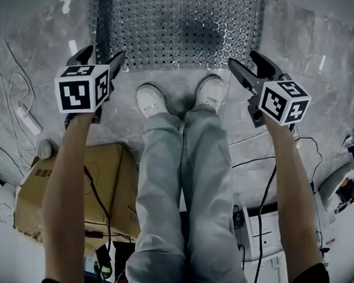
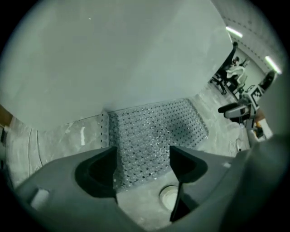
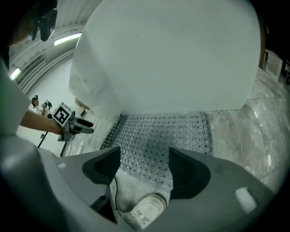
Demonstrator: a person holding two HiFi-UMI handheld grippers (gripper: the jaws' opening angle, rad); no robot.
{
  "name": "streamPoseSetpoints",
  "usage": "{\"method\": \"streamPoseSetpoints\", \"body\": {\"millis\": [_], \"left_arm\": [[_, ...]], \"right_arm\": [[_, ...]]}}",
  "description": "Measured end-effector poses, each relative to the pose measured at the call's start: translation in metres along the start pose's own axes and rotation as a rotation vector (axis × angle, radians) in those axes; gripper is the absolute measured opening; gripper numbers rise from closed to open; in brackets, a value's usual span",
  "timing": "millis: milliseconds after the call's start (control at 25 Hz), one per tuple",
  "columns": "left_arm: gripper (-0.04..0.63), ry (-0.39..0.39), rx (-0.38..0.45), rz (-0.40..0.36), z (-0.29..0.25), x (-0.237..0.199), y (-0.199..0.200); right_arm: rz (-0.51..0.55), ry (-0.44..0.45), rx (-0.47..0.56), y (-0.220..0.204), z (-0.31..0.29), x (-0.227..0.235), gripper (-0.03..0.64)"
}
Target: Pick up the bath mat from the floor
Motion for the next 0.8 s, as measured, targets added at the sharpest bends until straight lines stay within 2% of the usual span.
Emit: {"method": "streamPoseSetpoints", "body": {"millis": [120,200,360,440,600,720,800], "left_arm": [[0.368,0.018,-0.066,-0.024,-0.027,-0.012,-0.014],[0.378,0.010,-0.104,-0.002,-0.041,-0.019,-0.021],[0.444,-0.032,-0.152,0.049,-0.065,-0.032,-0.032],[0.457,-0.007,-0.166,0.077,-0.075,-0.042,-0.040],[0.457,0.106,-0.202,0.104,-0.095,-0.072,-0.061],[0.457,0.106,-0.219,0.159,-0.107,-0.088,-0.072],[0.457,0.087,-0.210,0.168,-0.117,-0.094,-0.074]], "right_arm": [[-0.002,-0.026,-0.052,-0.009,-0.018,0.019,0.369],[-0.028,-0.058,-0.069,-0.010,-0.027,0.037,0.383],[-0.061,-0.142,-0.103,-0.010,-0.039,0.075,0.391],[-0.072,-0.181,-0.114,-0.010,-0.045,0.092,0.391],[-0.058,-0.213,-0.128,-0.013,-0.058,0.112,0.391],[-0.014,-0.214,-0.150,-0.009,-0.066,0.125,0.390],[0.029,-0.221,-0.170,-0.005,-0.073,0.139,0.390]]}}
Point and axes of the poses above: the fingertips, and each gripper's own axes: z backward along the fingers, x to its right, y out of its top, the point moved 8 cm from there along z, backward along the fingers, and after that the axes turned 15 degrees about -z, right-handed, at the moved point
